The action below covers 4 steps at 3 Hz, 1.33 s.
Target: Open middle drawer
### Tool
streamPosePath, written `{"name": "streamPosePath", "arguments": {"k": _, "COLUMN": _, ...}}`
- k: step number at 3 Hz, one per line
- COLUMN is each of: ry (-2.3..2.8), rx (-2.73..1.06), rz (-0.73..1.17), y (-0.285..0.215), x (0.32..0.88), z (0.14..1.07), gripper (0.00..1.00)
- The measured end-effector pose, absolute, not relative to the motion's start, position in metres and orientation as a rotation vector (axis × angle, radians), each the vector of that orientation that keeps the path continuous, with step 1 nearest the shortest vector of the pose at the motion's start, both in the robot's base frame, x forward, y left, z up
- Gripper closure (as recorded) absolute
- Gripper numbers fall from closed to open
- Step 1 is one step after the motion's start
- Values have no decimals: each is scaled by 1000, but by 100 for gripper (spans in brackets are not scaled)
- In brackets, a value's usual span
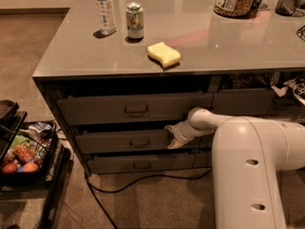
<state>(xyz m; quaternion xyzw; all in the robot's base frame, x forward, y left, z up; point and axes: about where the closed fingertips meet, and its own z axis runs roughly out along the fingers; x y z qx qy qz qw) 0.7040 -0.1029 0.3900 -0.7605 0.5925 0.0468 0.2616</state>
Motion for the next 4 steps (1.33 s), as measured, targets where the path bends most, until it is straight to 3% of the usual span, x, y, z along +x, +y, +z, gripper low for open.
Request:
{"name": "streamPosePath", "arguments": {"k": 1, "ry": 1603, "rx": -2058, "rz": 127, "y": -103, "x": 704, "z": 390, "gripper": 51}}
{"name": "streamPosePath", "arguments": {"k": 3, "ry": 1603, "rx": -2058, "rz": 127, "y": -103, "x": 710, "z": 394, "gripper": 19}}
{"name": "streamPosePath", "arguments": {"k": 4, "ry": 1603, "rx": -2058, "rz": 127, "y": -103, "x": 710, "z": 394, "gripper": 15}}
